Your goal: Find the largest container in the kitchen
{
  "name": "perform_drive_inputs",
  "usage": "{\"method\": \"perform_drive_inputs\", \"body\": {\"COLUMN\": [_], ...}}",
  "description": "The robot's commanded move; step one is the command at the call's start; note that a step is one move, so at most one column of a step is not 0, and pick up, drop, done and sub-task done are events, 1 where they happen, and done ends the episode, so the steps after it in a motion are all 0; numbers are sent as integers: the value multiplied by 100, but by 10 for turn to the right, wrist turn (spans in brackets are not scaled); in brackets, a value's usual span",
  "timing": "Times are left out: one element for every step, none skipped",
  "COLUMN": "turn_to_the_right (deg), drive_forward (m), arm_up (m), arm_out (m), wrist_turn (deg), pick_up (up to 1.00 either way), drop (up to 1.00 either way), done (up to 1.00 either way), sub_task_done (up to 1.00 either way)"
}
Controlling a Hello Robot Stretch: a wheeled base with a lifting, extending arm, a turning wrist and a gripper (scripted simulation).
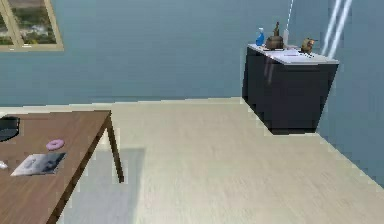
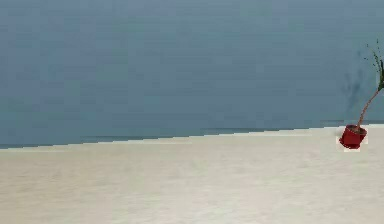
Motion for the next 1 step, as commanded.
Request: {"method": "perform_drive_inputs", "body": {"turn_to_the_right": [0], "drive_forward": [40], "arm_up": [0], "arm_out": [0], "wrist_turn": [0], "pick_up": [0], "drop": [0], "done": [0], "sub_task_done": [0]}}
